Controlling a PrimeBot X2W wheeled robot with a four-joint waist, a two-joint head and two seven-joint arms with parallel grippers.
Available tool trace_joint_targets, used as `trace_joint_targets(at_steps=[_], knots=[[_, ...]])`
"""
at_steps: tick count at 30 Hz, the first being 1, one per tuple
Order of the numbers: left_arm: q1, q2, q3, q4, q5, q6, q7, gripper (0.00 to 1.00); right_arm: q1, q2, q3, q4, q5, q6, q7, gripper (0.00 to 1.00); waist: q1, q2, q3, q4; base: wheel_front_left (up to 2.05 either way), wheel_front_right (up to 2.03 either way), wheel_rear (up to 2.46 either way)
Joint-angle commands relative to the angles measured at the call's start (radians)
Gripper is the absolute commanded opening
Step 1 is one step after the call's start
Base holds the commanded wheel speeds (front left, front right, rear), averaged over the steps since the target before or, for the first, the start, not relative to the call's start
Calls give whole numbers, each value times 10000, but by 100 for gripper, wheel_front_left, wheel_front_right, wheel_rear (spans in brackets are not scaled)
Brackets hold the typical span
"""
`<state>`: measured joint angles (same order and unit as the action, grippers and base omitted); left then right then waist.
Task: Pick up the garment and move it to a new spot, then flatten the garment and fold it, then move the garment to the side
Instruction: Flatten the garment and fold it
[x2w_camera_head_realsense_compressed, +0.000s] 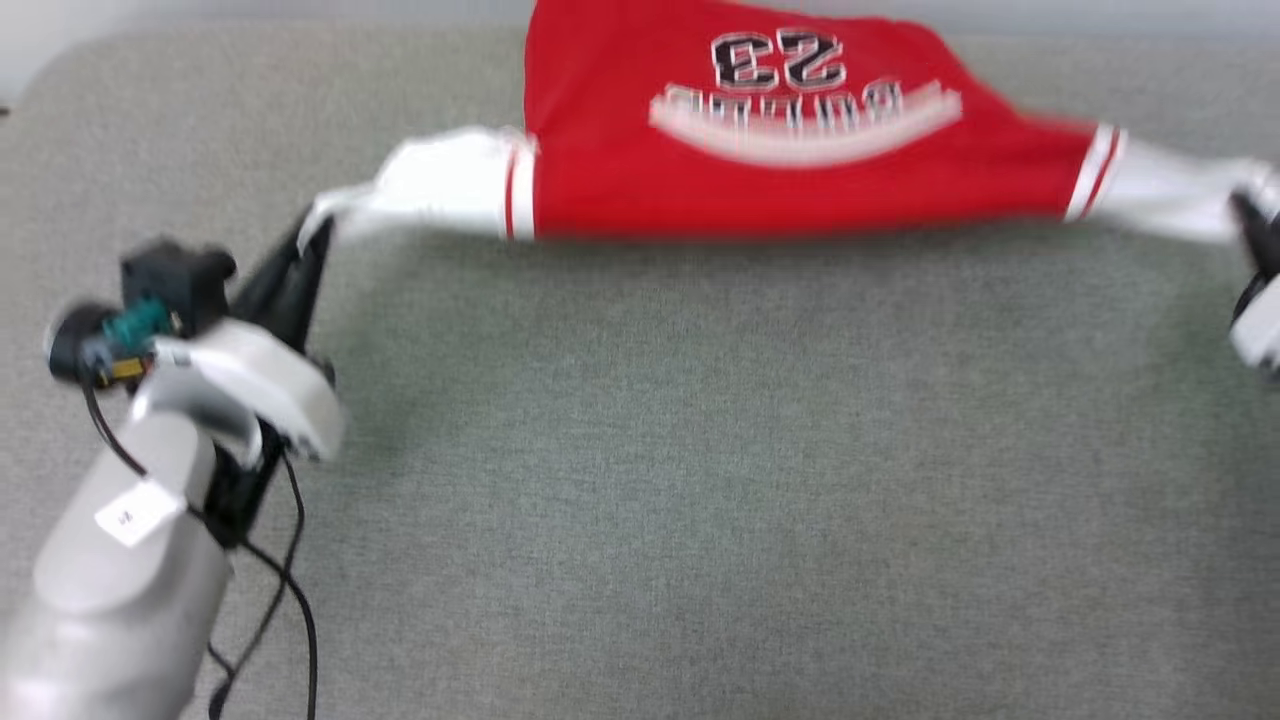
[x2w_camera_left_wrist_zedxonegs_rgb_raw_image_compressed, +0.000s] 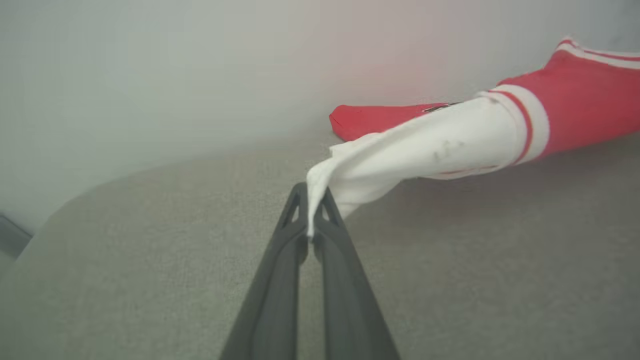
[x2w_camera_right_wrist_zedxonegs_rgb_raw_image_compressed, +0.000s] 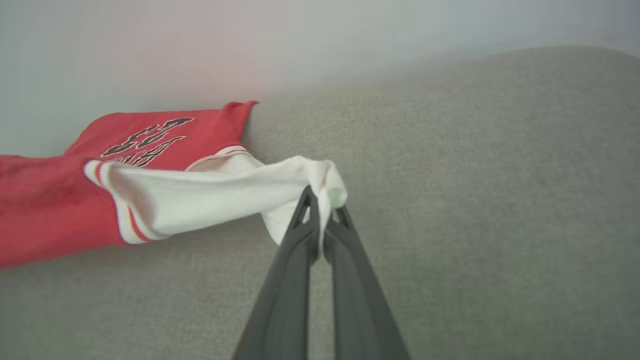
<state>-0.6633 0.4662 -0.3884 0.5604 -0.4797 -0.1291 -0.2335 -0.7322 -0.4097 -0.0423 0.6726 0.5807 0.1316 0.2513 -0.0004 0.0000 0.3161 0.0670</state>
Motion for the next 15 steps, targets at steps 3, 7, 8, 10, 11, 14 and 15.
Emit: trace_joint_targets(at_steps=[3,7,8,10,11,14,15], knots=[[1005,187,-163,-254,-79,37,163,0,1053,-168,329,-389,262,-18,214,0,4,0,-492,-66,0,0,0],[2213,322,-492,-603,-53,81,403,0,2222,-385,647,-819,531,-18,411,0,4,0,-864,-52,0,0,0],[2485,375,-589,-688,-16,82,461,0,2488,-470,743,-897,561,-18,461,0,4,0,-959,-42,0,0,0],[2965,486,-760,-858,10,100,595,0,3002,-641,1014,-1106,646,-18,597,0,4,0,-1141,-25,0,0,0],[3172,515,-798,-922,11,132,618,0,3240,-709,1110,-1171,746,-18,668,0,4,0,-1274,-13,0,0,0],[3785,534,-871,-1068,-175,156,711,0,3831,-944,1234,-1316,1045,-20,897,0,4,0,-1660,-26,0,0,0],[3966,565,-881,-1133,-210,188,750,0,4001,-1006,1280,-1364,1131,-18,977,0,4,0,-1786,-37,0,0,0]])
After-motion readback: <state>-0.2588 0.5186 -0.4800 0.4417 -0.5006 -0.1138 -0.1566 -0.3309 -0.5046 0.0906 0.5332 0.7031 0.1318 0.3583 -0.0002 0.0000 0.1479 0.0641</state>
